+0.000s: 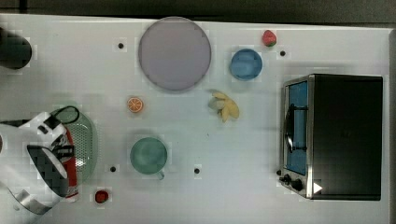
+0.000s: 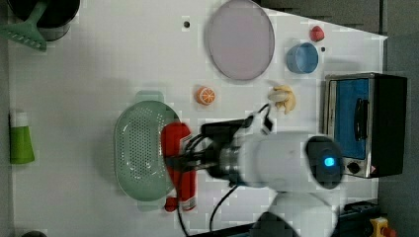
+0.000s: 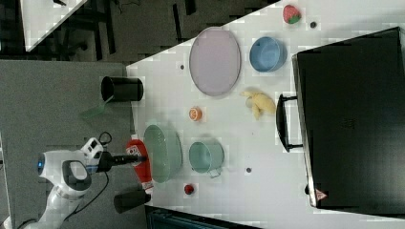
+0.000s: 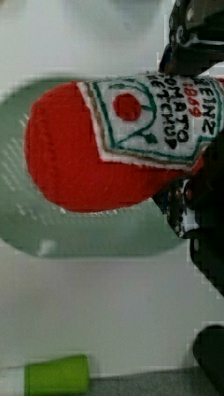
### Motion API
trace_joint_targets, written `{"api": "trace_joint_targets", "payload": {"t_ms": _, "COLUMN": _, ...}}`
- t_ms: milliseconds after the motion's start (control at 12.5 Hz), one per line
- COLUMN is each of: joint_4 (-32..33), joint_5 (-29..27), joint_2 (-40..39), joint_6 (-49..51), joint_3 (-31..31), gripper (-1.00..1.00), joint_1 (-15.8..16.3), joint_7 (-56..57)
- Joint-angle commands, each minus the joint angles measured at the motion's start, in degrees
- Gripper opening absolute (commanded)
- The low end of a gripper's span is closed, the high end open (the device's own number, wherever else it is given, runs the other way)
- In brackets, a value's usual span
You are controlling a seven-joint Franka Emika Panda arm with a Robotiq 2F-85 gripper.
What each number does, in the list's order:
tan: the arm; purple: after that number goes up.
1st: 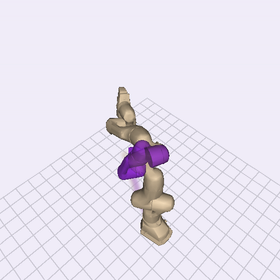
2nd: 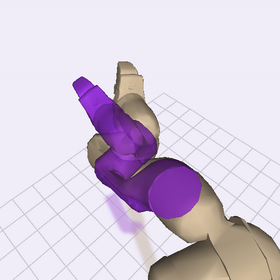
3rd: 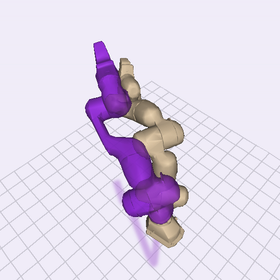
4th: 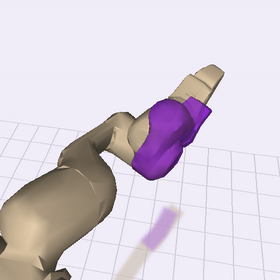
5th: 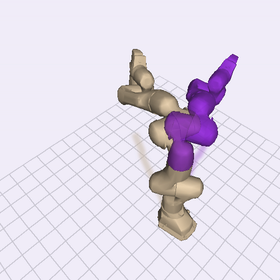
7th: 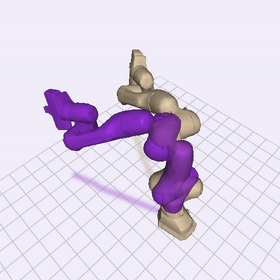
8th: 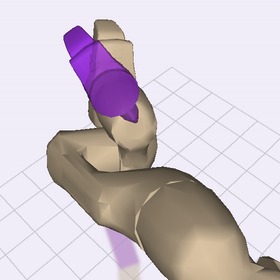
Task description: Pick Ketchup from the table and place it in strainer.
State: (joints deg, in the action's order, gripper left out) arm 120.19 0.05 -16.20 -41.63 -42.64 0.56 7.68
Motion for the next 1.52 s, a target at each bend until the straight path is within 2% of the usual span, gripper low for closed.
{"api": "trace_joint_targets", "payload": {"t_ms": 80, "joint_4": -1.34, "joint_5": 2.39, "joint_2": -2.58, "joint_6": -5.16, "joint_3": 1.40, "gripper": 0.21, "joint_1": 0.06, "joint_7": -10.15}}
{"api": "trace_joint_targets", "payload": {"t_ms": 320, "joint_4": -1.30, "joint_5": 5.69, "joint_2": -8.55, "joint_6": -10.22, "joint_3": 2.20, "gripper": 0.21, "joint_1": 0.92, "joint_7": -10.57}}
{"api": "trace_joint_targets", "payload": {"t_ms": 400, "joint_4": -1.29, "joint_5": 6.86, "joint_2": -10.26, "joint_6": -10.77, "joint_3": 2.59, "gripper": 0.30, "joint_1": 1.00, "joint_7": -10.57}}
{"api": "trace_joint_targets", "payload": {"t_ms": 640, "joint_4": -1.93, "joint_5": 8.77, "joint_2": -12.17, "joint_6": -14.28, "joint_3": 3.28, "gripper": 0.95, "joint_1": 0.91, "joint_7": -10.78}}
{"api": "trace_joint_targets", "payload": {"t_ms": 720, "joint_4": -2.30, "joint_5": 8.71, "joint_2": -11.21, "joint_6": -14.08, "joint_3": 3.29, "gripper": 1.00, "joint_1": 0.83, "joint_7": -11.49}}
{"api": "trace_joint_targets", "payload": {"t_ms": 1040, "joint_4": -4.44, "joint_5": 8.03, "joint_2": -2.18, "joint_6": -7.88, "joint_3": 3.44, "gripper": 1.00, "joint_1": -1.41, "joint_7": -20.14}}
{"api": "trace_joint_targets", "payload": {"t_ms": 1280, "joint_4": -5.70, "joint_5": 7.98, "joint_2": 6.60, "joint_6": 1.21, "joint_3": 4.42, "gripper": 1.00, "joint_1": -6.34, "joint_7": -20.14}}
{"api": "trace_joint_targets", "payload": {"t_ms": 1520, "joint_4": -8.15, "joint_5": 6.77, "joint_2": 14.88, "joint_6": 11.77, "joint_3": 8.39, "gripper": 1.00, "joint_1": -11.20, "joint_7": -20.13}}
